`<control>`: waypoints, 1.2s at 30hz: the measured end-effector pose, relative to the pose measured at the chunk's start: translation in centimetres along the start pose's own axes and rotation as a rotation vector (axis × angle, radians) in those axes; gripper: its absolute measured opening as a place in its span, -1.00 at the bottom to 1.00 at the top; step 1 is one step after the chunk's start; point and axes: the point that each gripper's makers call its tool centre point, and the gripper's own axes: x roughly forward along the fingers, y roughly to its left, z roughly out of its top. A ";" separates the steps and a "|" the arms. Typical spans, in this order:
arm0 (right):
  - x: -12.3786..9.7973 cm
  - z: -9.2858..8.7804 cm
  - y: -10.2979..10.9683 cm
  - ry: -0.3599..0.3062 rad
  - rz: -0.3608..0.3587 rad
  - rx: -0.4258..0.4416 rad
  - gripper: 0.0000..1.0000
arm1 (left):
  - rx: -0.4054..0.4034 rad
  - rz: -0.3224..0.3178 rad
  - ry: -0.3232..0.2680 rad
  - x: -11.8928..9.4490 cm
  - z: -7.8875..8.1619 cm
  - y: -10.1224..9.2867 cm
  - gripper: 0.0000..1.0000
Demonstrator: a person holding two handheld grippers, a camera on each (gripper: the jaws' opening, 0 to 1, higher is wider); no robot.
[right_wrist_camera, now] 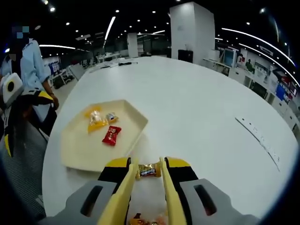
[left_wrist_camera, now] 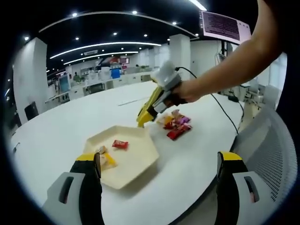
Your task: Place the target food into the container with the food tongs after gripping and lifting it, then release it inside without dropping or visibly crushing the food.
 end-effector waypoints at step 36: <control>-0.1 -0.8 -0.9 0.065 -0.070 0.092 -0.61 | 0.008 0.011 0.014 0.1 -0.3 0.2 0.99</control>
